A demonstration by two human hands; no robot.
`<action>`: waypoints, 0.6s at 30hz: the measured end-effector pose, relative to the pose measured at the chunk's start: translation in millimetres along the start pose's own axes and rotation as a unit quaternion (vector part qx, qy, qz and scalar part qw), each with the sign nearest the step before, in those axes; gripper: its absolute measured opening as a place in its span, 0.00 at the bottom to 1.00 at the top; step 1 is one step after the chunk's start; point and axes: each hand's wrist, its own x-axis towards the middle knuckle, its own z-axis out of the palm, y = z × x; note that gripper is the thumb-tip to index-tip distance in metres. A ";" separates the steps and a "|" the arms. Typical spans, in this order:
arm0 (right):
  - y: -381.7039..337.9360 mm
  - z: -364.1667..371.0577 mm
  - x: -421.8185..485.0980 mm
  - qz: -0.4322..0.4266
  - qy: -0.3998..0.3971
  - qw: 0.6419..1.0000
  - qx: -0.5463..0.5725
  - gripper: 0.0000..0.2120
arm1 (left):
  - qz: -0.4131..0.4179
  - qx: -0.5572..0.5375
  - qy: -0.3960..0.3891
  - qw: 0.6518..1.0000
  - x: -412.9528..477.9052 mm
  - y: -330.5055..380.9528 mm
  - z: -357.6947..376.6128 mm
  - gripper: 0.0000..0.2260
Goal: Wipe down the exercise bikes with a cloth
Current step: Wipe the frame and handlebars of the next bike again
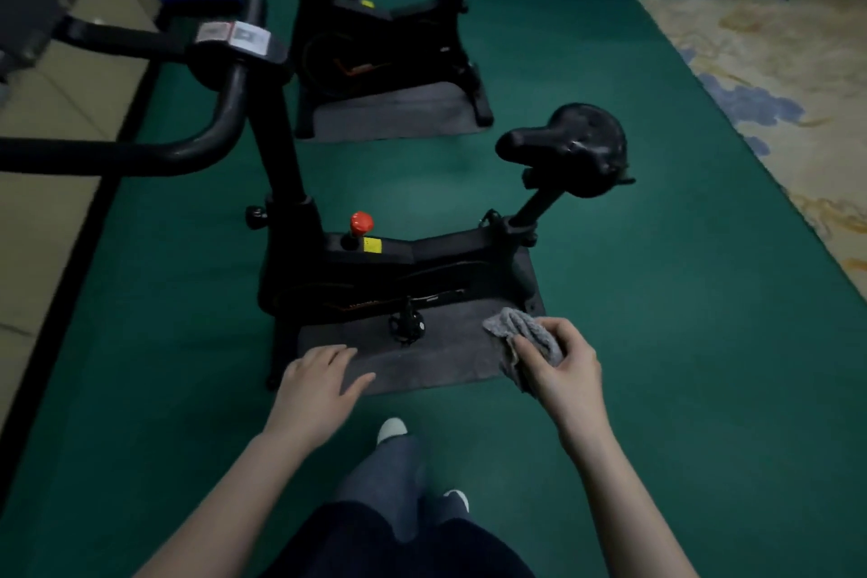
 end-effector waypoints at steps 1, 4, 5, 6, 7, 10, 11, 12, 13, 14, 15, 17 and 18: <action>-3.4 5.9 7.7 -0.008 -0.019 1.000 -0.005 0.05 | -0.016 -0.006 0.004 1.000 0.3 -2.3 -1.0 0.27; -16.5 22.5 32.4 -0.034 -0.057 0.998 -0.015 0.05 | -0.053 -0.027 0.019 0.998 5.3 -9.2 -3.9 0.27; -22.1 28.8 41.1 -0.044 -0.067 0.997 -0.015 0.05 | -0.065 -0.038 0.023 0.997 8.7 -12.8 -5.5 0.27; -27.1 34.5 48.6 -0.053 -0.075 0.996 -0.015 0.05 | -0.077 -0.047 0.026 0.996 12.6 -16.3 -7.1 0.27; -32.1 40.6 57.3 -0.060 -0.082 0.995 -0.015 0.05 | -0.088 -0.057 0.029 0.994 17.5 -19.9 -9.1 0.27; -48.4 57.0 81.6 -0.076 -0.105 0.991 -0.015 0.06 | -0.115 -0.081 0.039 0.989 31.7 -27.1 -15.3 0.27; -53.6 62.8 89.5 -0.084 -0.115 0.990 -0.017 0.06 | -0.124 -0.090 0.042 0.987 36.9 -29.6 -17.6 0.27; -58.0 69.0 97.6 -0.090 -0.125 0.988 -0.018 0.06 | -0.130 -0.099 0.046 0.986 42.4 -32.3 -20.4 0.27; -62.1 75.0 105.1 -0.094 -0.131 0.987 -0.018 0.06 | -0.134 -0.104 0.050 0.984 48.1 -34.7 -23.7 0.27; -65.7 79.5 110.7 -0.097 -0.134 0.986 -0.015 0.06 | -0.137 -0.105 0.053 0.984 53.1 -36.2 -26.5 0.27; -69.8 85.4 117.2 -0.101 -0.140 0.985 -0.011 0.06 | -0.143 -0.105 0.058 0.982 58.1 -38.8 -29.2 0.28; -77.5 98.0 127.4 -0.110 -0.159 0.981 -0.008 0.06 | -0.155 -0.107 0.072 0.979 65.0 -44.7 -35.6 0.28; -82.4 104.8 131.0 -0.116 -0.174 0.978 -0.008 0.06 | -0.162 -0.115 0.081 0.977 66.8 -47.4 -39.2 0.28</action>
